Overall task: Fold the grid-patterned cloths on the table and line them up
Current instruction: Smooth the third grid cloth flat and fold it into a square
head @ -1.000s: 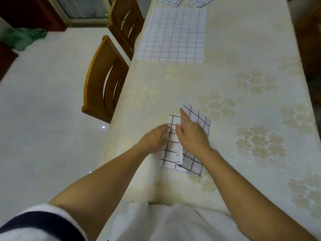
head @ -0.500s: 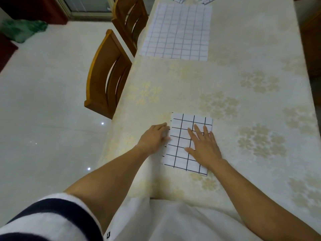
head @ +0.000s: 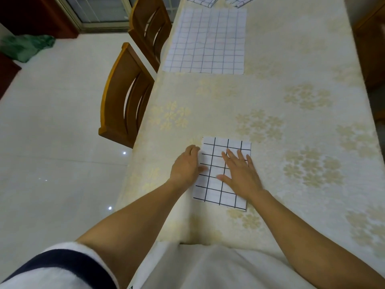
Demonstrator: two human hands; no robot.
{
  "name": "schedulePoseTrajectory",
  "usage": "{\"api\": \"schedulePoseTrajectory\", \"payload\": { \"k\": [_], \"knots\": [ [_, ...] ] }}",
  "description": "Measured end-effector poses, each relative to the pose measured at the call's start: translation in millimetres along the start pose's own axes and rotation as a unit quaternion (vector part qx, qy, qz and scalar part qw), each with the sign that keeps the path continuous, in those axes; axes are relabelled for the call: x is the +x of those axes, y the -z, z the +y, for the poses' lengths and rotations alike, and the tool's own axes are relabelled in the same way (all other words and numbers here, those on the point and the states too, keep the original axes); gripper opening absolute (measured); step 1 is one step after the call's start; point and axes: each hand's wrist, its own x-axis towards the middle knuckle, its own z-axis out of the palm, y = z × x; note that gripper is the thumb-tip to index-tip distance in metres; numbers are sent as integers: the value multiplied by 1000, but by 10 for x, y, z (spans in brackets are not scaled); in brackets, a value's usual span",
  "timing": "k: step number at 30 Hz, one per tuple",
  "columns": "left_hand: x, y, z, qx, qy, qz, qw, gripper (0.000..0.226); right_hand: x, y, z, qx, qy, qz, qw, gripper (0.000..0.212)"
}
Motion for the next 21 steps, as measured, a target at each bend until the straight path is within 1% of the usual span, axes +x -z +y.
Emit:
{"api": "schedulePoseTrajectory", "payload": {
  "k": [2,3,4,5,6,7,8,9,11,12,15,21],
  "knots": [
    [5,-37,172,20,-48,28,998,69,-15,63,135,94,-8,118,989,64],
    [9,-61,275,34,-90,17,995,68,-21,89,245,124,-23,170,977,53],
    [21,-90,379,54,-144,-3,988,65,-22,105,369,137,-37,198,970,45],
    [33,-129,487,80,-201,-24,976,63,-22,116,491,137,-46,201,969,39],
    [47,-192,587,108,-248,-46,962,63,-19,118,600,132,-46,186,973,37],
    [53,-264,684,131,-274,-64,951,66,-12,115,691,124,-37,164,978,37],
    [49,-341,777,150,-278,-82,945,73,-5,107,766,113,-25,140,983,38],
    [37,-418,861,163,-260,-108,946,83,-2,99,828,105,-15,116,988,40],
    [-2,-540,967,179,-194,-169,950,99,-6,91,912,103,-6,89,991,44],
    [-20,-582,993,184,-170,-189,949,103,-6,88,941,104,-4,85,991,45],
    [-53,-604,1014,200,-149,-213,945,101,-6,90,987,102,5,78,992,50],
    [-41,-560,1016,172,-141,-231,947,101,5,107,1064,86,18,74,993,52]
  ]
}}
